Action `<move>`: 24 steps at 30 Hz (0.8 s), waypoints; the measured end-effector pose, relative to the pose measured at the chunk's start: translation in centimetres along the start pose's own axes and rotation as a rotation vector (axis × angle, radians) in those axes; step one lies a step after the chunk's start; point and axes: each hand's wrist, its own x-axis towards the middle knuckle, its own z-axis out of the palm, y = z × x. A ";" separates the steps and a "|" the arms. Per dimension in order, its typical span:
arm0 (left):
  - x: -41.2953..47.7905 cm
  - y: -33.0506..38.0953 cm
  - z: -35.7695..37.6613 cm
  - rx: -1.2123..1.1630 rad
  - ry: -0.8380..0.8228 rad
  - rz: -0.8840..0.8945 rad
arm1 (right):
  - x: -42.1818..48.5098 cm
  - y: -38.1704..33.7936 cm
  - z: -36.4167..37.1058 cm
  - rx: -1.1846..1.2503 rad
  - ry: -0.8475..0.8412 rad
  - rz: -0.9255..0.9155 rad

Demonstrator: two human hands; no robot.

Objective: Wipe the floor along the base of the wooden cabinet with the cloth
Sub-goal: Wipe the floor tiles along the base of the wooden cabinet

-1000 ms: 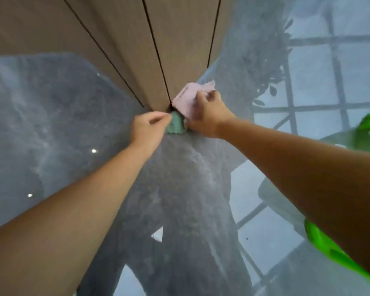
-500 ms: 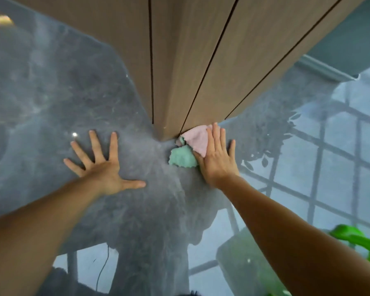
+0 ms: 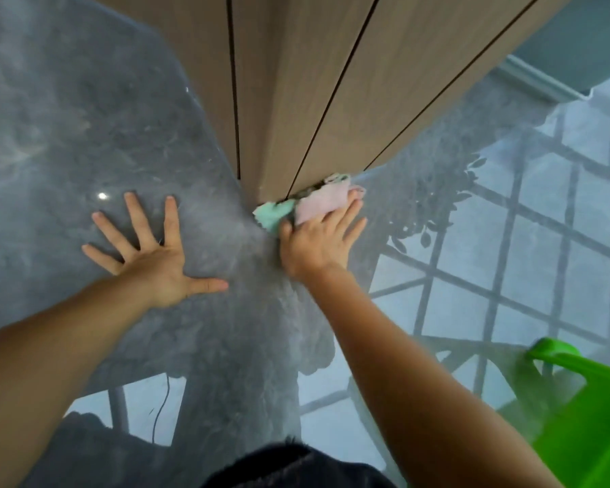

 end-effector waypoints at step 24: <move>1.4 -0.7 1.4 -0.013 0.158 0.010 | -8.5 -4.2 2.8 -0.074 -0.135 -0.503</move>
